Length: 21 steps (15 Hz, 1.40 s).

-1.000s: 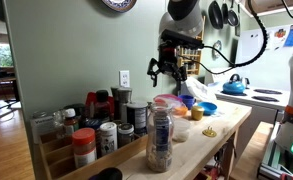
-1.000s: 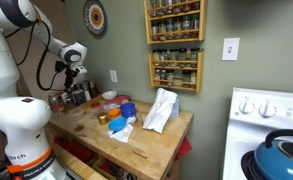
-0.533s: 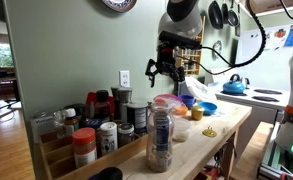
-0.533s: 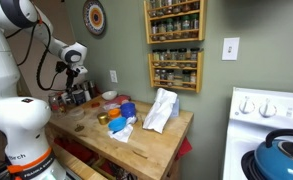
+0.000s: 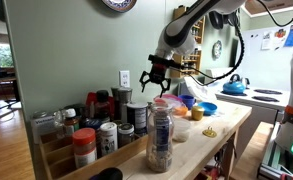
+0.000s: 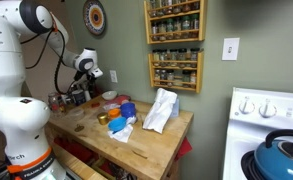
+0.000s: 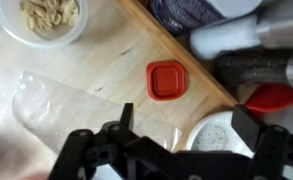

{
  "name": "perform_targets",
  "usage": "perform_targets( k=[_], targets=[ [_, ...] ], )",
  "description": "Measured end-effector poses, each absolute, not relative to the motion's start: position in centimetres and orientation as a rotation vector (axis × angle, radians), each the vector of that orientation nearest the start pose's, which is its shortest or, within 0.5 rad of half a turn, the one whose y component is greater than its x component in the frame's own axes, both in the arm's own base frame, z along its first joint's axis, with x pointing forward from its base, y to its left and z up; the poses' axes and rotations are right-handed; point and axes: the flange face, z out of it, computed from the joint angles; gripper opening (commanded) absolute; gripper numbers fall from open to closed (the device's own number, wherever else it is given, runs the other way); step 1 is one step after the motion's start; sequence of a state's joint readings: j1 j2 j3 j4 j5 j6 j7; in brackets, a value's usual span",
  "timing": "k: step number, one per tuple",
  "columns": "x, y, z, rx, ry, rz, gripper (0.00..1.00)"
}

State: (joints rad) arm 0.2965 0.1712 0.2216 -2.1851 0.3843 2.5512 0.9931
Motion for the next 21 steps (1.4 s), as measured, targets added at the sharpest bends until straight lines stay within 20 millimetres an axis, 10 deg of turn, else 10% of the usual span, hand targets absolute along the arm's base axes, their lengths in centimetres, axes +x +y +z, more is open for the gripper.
perform_targets(
  k=[15,21],
  targets=[
    [58.8,29.0,24.3,-2.57,1.361,-0.199,1.0],
    [59.4,27.9,22.3,-2.654,1.443,-0.128,1.0]
  ],
)
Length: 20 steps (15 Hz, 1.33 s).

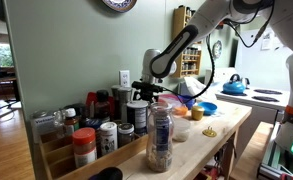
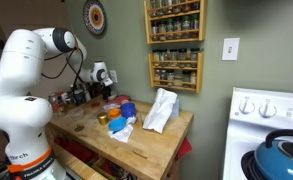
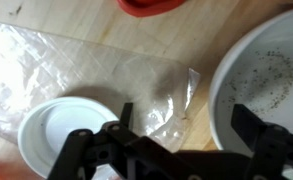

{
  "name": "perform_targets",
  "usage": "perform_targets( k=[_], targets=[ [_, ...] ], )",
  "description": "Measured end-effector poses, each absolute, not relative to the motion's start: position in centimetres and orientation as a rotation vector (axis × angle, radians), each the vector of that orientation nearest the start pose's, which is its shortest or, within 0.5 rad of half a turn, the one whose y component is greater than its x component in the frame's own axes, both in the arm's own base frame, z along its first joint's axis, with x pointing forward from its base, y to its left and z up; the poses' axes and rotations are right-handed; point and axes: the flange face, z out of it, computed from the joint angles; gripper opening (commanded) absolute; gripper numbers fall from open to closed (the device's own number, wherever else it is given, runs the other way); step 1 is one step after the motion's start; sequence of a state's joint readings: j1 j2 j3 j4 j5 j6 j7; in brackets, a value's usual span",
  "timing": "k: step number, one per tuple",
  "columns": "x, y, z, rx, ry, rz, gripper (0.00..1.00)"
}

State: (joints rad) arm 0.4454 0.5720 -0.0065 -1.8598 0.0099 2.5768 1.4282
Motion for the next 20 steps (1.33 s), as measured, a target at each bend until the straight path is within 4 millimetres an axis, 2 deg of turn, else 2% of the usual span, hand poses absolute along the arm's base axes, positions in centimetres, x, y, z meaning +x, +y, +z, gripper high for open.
perform_targets(
  k=[3,11,20],
  targets=[
    [58.7,27.8,22.1,-2.712,1.469,-0.055,1.0],
    [56.5,27.2,22.8,-2.857,1.532,0.161,1.0],
    [53.1,27.0,23.0,-3.029,1.503,0.434,1.0]
  ],
)
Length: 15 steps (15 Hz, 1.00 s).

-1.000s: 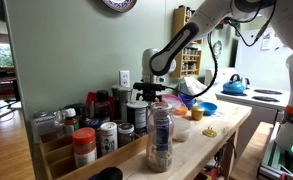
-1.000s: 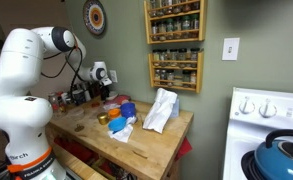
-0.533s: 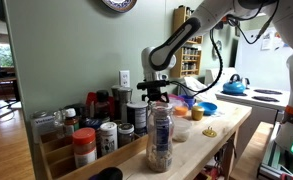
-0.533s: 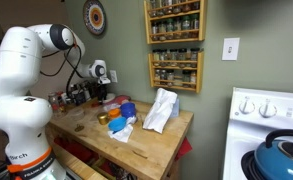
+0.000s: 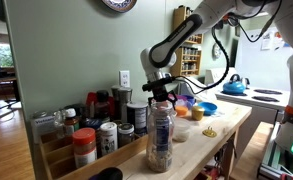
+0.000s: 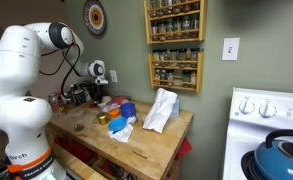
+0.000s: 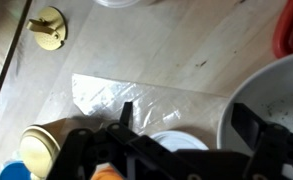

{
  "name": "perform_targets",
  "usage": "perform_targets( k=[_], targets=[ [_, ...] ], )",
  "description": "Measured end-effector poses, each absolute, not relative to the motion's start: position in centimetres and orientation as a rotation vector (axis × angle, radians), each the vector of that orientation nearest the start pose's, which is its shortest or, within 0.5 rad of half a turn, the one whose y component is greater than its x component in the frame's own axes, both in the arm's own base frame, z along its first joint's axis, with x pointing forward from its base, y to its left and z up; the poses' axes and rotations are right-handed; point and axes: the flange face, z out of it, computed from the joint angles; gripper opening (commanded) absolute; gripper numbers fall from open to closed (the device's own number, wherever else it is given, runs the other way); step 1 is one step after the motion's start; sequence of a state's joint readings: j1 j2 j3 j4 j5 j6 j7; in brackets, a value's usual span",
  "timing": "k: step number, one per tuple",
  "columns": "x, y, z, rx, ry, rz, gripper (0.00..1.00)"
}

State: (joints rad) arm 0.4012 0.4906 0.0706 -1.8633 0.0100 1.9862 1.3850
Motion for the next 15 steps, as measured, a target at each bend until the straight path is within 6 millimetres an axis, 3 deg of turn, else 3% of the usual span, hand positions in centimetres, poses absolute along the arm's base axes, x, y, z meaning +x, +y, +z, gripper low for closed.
perform_targets(
  k=[10,12,15],
  targets=[
    [49.8,24.2,23.1,-3.106,1.54,0.621,1.0],
    [49.8,23.9,23.9,-3.083,1.527,0.611,1.0],
    [50.2,23.5,27.0,-3.019,1.378,0.612,1.0]
  ],
)
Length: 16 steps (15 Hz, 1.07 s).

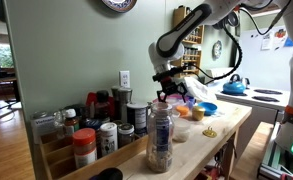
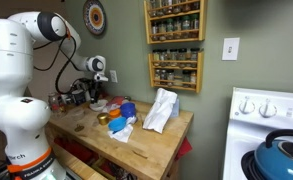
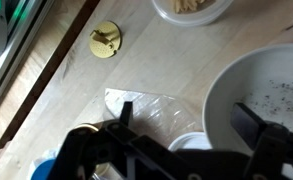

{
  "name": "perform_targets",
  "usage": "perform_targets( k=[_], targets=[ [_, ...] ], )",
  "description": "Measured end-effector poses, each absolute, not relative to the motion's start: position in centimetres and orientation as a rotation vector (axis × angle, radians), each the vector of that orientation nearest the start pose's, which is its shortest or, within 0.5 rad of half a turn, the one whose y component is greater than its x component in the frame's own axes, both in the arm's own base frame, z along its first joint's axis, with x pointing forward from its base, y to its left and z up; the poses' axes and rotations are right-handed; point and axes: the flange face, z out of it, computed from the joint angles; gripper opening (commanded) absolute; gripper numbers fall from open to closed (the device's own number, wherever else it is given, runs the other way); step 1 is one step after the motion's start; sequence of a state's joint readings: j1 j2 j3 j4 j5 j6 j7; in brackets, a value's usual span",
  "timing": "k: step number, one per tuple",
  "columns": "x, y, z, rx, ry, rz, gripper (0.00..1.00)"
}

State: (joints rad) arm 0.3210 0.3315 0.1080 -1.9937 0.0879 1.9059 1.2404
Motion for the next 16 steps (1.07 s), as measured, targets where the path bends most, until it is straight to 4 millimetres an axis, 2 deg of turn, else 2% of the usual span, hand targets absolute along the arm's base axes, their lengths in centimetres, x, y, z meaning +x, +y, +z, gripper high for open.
perform_targets(
  k=[2,4,5,11,16],
  targets=[
    [49.9,22.9,29.2,-3.013,1.22,0.615,1.0],
    [49.0,22.4,30.4,-3.017,1.052,0.636,1.0],
    [48.4,22.3,30.5,-3.02,0.968,0.656,1.0],
    [48.4,22.5,30.7,-3.032,0.919,0.648,1.0],
    [46.3,24.3,29.0,-3.142,0.507,0.693,1.0]
  ],
)
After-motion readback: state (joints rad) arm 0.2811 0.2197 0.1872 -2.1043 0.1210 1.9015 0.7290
